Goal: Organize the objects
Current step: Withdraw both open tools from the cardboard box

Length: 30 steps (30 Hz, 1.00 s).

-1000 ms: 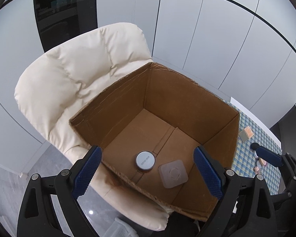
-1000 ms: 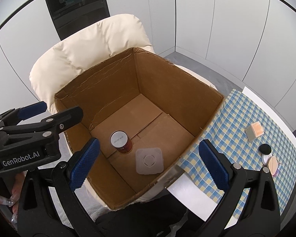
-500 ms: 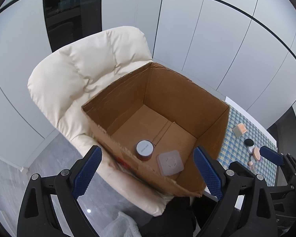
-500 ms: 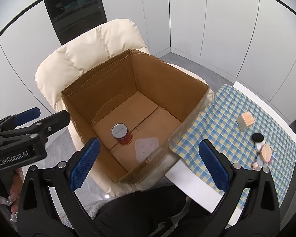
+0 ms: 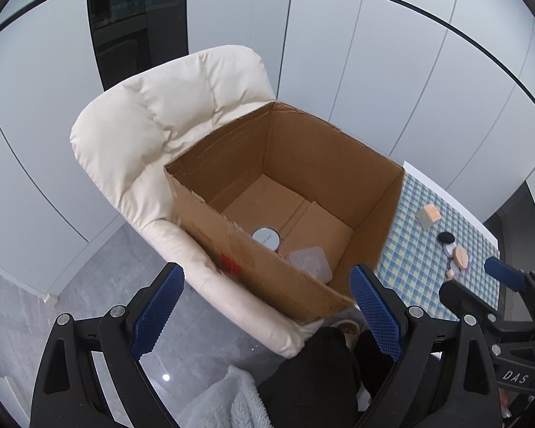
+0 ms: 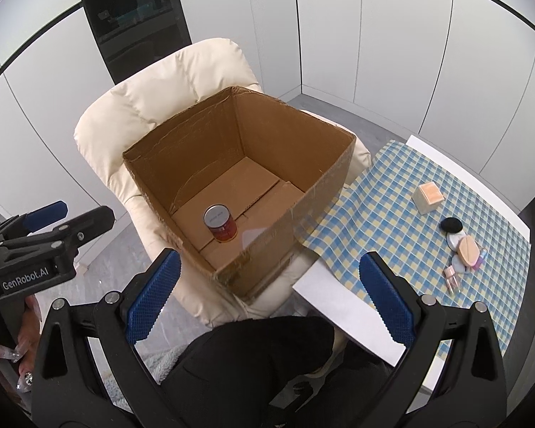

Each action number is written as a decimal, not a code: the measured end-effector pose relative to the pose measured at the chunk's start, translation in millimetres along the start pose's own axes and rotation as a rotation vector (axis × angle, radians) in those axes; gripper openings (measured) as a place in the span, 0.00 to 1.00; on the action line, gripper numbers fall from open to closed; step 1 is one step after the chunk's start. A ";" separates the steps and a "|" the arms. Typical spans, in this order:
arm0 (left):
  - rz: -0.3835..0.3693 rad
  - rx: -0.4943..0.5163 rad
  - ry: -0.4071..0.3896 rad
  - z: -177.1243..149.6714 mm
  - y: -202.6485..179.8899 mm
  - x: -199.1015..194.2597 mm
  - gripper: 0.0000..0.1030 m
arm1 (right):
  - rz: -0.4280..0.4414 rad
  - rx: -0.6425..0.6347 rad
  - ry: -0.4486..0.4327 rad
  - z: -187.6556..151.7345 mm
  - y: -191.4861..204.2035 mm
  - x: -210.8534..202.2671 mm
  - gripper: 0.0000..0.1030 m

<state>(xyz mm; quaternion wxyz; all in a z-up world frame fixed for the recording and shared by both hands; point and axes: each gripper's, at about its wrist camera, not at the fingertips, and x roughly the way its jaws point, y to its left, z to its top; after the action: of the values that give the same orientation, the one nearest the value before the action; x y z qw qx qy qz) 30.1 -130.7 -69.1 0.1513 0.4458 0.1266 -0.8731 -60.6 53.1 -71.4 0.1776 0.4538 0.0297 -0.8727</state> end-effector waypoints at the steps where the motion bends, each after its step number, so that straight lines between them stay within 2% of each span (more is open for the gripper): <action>1: -0.002 0.004 0.001 -1.9 -1.5 -2.3 0.92 | -0.001 0.001 0.000 -1.9 -0.3 -2.0 0.99; 12: -0.004 0.059 -0.013 -29.4 -12.8 -26.3 0.92 | 0.019 0.017 0.003 -29.1 -1.3 -27.9 0.99; 25: -0.011 0.116 -0.038 -53.9 -22.0 -54.5 0.92 | -0.008 0.029 -0.012 -67.9 -0.9 -62.4 0.99; 30: -0.023 0.109 -0.038 -60.9 -18.2 -63.8 0.92 | -0.014 0.038 -0.019 -81.5 -2.3 -75.6 0.99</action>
<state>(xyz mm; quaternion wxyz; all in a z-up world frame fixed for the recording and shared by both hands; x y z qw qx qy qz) 103.8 -82.7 -50.2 0.1191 0.4352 0.0808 -0.8887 42.0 94.1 -58.7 0.1630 0.4484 0.0146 -0.8787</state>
